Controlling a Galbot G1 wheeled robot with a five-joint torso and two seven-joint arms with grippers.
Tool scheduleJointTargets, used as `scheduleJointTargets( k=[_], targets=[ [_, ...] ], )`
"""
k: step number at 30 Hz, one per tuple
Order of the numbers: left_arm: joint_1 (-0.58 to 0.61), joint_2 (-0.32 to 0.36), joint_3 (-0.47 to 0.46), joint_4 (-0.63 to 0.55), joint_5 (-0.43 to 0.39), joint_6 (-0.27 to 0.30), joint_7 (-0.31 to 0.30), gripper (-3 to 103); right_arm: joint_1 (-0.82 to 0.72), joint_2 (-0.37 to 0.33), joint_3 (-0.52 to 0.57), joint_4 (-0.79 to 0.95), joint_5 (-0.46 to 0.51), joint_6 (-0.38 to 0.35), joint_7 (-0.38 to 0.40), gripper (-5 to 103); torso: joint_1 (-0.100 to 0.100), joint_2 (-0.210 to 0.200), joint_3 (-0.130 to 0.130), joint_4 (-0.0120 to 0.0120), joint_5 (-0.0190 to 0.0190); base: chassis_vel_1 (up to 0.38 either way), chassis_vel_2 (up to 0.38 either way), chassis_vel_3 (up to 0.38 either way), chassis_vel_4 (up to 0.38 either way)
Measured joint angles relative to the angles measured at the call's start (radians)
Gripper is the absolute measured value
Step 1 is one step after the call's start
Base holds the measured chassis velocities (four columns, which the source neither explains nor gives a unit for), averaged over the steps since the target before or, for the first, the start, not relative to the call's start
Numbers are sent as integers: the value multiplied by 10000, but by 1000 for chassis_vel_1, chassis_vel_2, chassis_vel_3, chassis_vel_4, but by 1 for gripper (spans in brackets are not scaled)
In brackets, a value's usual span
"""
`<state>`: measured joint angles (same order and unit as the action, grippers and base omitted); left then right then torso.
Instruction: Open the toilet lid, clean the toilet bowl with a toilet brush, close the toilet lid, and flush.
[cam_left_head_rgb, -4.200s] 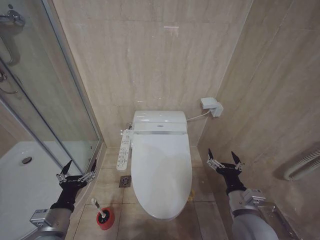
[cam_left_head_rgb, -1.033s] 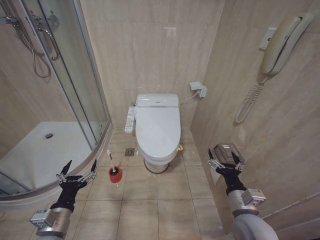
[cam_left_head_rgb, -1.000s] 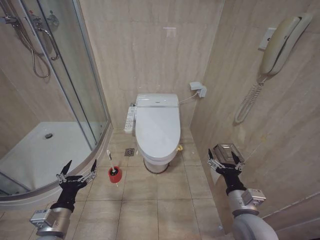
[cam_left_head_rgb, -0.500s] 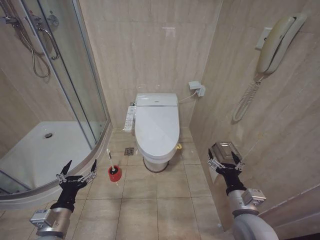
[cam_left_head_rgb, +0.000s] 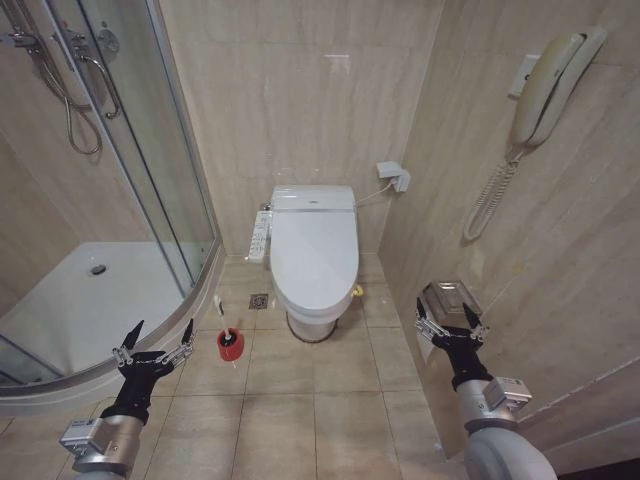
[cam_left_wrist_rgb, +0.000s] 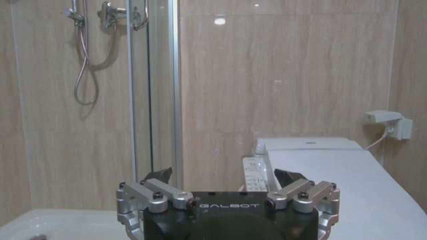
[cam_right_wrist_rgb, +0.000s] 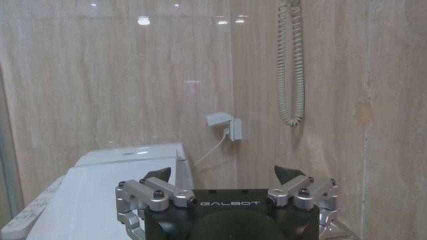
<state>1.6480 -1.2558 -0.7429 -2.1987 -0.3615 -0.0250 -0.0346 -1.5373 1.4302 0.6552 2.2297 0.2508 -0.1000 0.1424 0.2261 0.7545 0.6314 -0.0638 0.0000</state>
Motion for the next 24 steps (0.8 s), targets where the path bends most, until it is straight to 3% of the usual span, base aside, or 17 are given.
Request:
scheduleJointTargets(
  k=[24],
  targets=[
    [-2,0,0,0,0,0,0,100,0,0,0,0,0,0,0,100,1,0,0,-2,0,0,0,0,0]
  ],
)
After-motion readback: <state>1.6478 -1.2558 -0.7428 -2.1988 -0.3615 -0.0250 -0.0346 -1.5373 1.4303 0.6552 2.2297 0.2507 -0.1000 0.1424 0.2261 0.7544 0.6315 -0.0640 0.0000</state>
